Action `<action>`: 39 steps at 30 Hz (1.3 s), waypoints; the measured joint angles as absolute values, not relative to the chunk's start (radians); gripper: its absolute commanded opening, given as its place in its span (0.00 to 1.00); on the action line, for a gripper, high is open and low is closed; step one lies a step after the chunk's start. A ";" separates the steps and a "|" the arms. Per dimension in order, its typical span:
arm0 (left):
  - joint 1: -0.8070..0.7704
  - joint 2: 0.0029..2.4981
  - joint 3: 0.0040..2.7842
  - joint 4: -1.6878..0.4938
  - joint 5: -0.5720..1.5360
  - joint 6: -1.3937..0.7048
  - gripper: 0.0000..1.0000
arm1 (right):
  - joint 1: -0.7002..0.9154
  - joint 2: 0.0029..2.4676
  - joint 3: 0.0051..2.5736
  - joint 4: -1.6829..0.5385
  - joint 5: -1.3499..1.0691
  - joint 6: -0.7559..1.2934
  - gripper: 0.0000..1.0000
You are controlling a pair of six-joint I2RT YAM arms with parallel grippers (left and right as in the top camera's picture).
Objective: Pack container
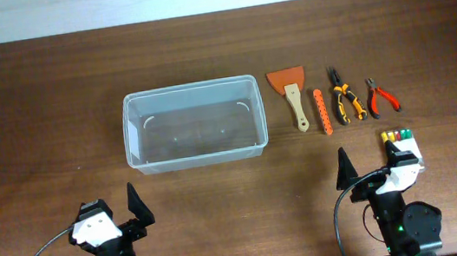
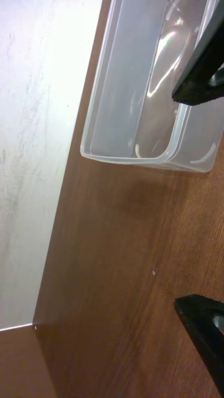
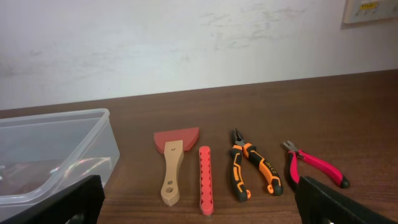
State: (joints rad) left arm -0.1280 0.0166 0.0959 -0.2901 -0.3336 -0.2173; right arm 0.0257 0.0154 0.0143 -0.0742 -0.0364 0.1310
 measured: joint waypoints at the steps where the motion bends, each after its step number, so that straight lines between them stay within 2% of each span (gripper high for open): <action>1: -0.128 0.017 0.096 -0.290 -0.334 -0.217 0.99 | 0.026 0.015 0.014 -0.074 -0.036 0.131 0.99; 14: -0.128 0.017 0.096 -0.290 -0.334 -0.217 0.99 | 0.026 0.017 0.022 -0.035 -0.081 0.207 0.99; 19: -0.128 0.017 0.096 -0.290 -0.334 -0.217 0.99 | 0.026 0.110 0.158 -0.110 -0.080 0.215 0.99; 27: -0.128 0.017 0.096 -0.290 -0.334 -0.217 0.99 | 0.026 0.601 0.694 -0.486 -0.031 0.213 0.99; 35: -0.128 0.017 0.096 -0.290 -0.334 -0.217 0.99 | 0.025 1.330 1.506 -1.171 -0.005 0.212 0.99; 39: -0.128 0.017 0.096 -0.290 -0.334 -0.217 0.99 | 0.026 1.589 1.741 -1.303 -0.007 0.205 0.98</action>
